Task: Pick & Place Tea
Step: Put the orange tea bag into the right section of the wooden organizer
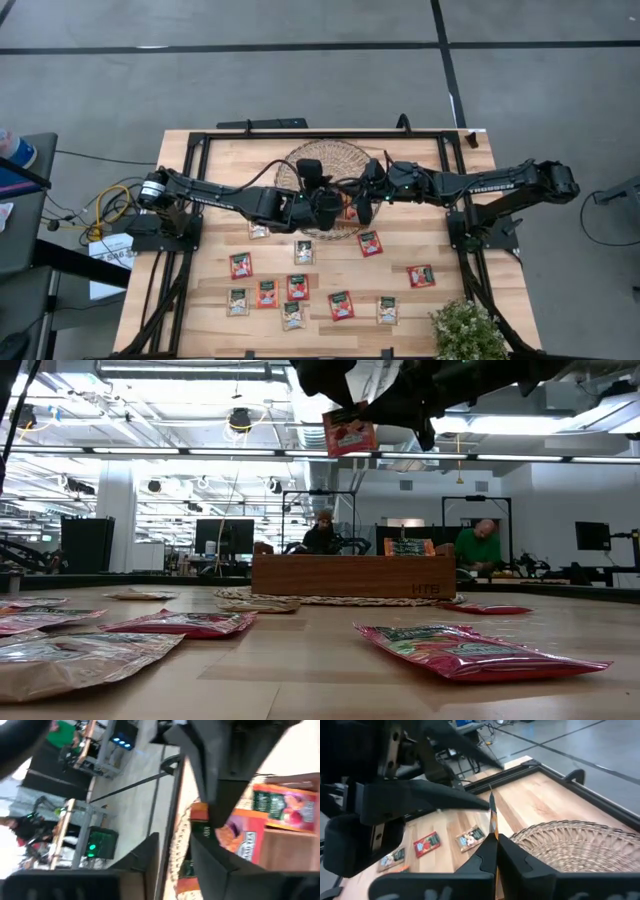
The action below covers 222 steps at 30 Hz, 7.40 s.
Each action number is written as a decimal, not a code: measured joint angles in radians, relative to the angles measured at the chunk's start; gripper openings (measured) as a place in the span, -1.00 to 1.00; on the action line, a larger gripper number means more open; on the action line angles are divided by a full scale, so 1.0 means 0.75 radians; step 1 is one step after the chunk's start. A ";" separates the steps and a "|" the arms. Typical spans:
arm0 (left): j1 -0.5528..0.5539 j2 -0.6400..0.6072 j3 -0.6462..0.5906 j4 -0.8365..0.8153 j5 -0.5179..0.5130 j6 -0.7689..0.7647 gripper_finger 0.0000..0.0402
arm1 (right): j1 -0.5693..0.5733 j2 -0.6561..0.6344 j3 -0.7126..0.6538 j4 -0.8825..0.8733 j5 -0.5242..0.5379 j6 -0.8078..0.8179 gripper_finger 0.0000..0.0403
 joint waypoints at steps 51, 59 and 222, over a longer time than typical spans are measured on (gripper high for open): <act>0.001 -0.931 -1.202 0.504 0.432 -1.100 -0.12 | 0.113 -0.284 -0.556 0.215 0.247 0.210 -1.00; 0.026 -1.037 -1.328 0.565 0.448 -1.102 -0.12 | 0.113 -0.180 -0.555 0.209 0.248 0.210 -1.00; 0.026 -1.139 -1.435 0.565 0.418 -1.142 -0.12 | -0.083 0.250 0.069 -0.680 0.223 -0.554 -0.54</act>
